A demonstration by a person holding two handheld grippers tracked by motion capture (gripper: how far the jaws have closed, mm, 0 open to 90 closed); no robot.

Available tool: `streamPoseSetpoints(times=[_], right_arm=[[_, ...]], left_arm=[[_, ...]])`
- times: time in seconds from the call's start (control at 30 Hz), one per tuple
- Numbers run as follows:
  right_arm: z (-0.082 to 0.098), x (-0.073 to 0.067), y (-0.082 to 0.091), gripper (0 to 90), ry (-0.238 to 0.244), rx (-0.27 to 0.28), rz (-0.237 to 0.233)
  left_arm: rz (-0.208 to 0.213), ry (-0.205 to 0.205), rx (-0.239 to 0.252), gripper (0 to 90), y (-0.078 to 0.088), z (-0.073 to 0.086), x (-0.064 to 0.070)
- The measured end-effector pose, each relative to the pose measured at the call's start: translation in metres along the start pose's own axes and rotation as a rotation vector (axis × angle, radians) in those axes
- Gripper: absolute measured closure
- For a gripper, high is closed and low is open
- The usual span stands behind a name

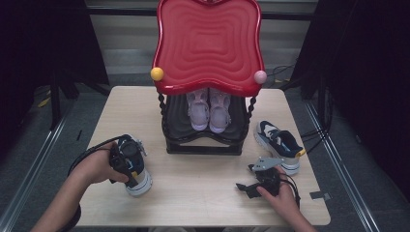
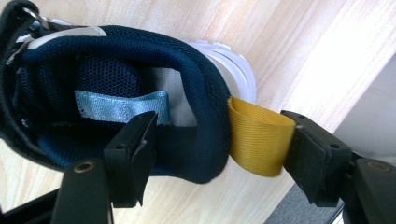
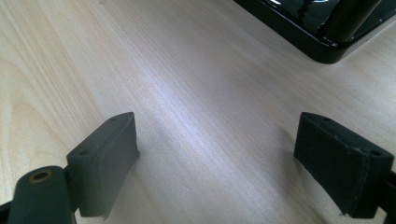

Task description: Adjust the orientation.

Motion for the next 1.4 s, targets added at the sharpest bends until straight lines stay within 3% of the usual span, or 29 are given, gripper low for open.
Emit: streamPoseSetpoints(times=[0.3,0.33,0.53,0.7,1.07,1.1,1.27,1.4], right_arm=[[0.0,0.0,0.0,12.6,0.0,0.0,0.0],[0.0,0.0,0.0,12.6,0.0,0.0,0.0],[0.0,0.0,0.0,12.6,0.003,0.002,0.0],[0.0,0.0,0.0,12.6,0.001,0.002,0.0],[-0.001,0.001,-0.001,12.6,0.004,0.002,0.002],[0.0,0.001,-0.001,12.6,0.004,0.002,0.002],[-0.001,0.001,-0.001,12.6,0.004,0.002,0.002],[0.0,0.0,-0.001,12.6,0.003,0.001,0.001]], left_arm=[[0.01,-0.012,-0.017,44.0,-0.005,-0.007,-0.001],[0.02,0.0,-0.011,46.2,-0.005,-0.008,0.0],[0.04,-0.02,-0.053,53.3,-0.008,-0.011,-0.002],[0.057,0.004,-0.054,60.5,-0.007,-0.014,-0.002],[0.056,-0.009,-0.088,64.1,-0.007,-0.015,-0.003],[0.061,0.012,-0.08,64.7,-0.008,-0.015,-0.002],[0.065,0.028,-0.088,66.6,-0.009,-0.016,-0.003],[0.057,0.014,-0.11,68.1,-0.008,-0.017,-0.004]])
Point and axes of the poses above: each handheld gripper's, and its own axes: y roughly backward along the jaws, z roughly out of its underside, x roughly to its right, the point moved 3 cm from there along -y, roughly forward along the jaws, and after that the axes turned 3 degrees about -z, right-handed, at the moved point
